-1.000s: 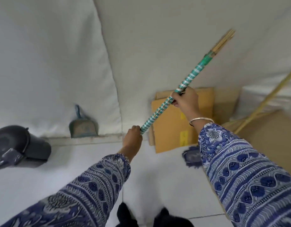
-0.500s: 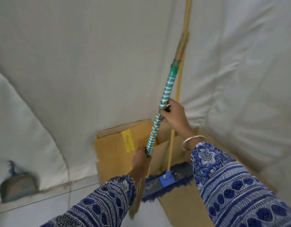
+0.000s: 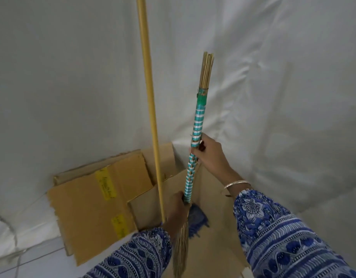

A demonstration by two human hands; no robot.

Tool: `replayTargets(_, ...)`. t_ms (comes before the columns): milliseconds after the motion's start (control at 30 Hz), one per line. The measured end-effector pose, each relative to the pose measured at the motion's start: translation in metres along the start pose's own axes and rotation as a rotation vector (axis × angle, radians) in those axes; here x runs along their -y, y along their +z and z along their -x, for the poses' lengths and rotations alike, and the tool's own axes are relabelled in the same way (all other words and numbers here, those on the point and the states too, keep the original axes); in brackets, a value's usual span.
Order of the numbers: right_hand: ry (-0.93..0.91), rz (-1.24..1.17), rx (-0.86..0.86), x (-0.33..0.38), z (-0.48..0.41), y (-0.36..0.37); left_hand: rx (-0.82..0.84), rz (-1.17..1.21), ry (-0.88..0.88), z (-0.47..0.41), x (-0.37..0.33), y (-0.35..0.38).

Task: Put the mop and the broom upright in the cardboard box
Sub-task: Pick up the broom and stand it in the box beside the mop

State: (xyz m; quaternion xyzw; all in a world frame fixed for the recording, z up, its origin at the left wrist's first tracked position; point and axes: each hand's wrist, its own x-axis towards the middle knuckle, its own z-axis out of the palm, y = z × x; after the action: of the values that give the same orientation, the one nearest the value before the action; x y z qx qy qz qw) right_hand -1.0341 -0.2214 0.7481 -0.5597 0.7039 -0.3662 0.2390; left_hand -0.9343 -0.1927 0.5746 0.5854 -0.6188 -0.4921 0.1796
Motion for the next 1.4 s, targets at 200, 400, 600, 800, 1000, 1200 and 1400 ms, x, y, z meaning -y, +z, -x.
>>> replayTargets(200, 0.025, -0.01, 0.061, -0.098, -0.073, -0.019, -0.01, 0.023, -0.105, -0.08, -0.023, 0.081)
replayTargets(400, -0.016, -0.04, 0.154, -0.201, -0.143, 0.002, -0.106, 0.059, -0.216, -0.177, -0.002, 0.156)
replayTargets(600, -0.083, -0.02, 0.306, -0.289, -0.2, 0.04, -0.23, 0.096, -0.34, -0.262, 0.031, 0.218)
replayTargets(800, -0.106, -0.036, 0.259, -0.325, -0.252, 0.058, -0.272, 0.089, -0.384, -0.322, 0.04, 0.236)
replayTargets(1000, -0.072, -0.034, 0.309, -0.338, -0.276, 0.062, -0.295, 0.115, -0.398, -0.334, 0.042, 0.249)
replayTargets(1200, -0.026, -0.044, 0.271, -0.343, -0.274, 0.061, -0.22, 0.075, -0.394, -0.329, 0.04, 0.241)
replayTargets(1400, 0.053, 0.022, 0.237, -0.336, -0.266, 0.055, -0.159, 0.007, -0.342, -0.312, 0.025, 0.219)
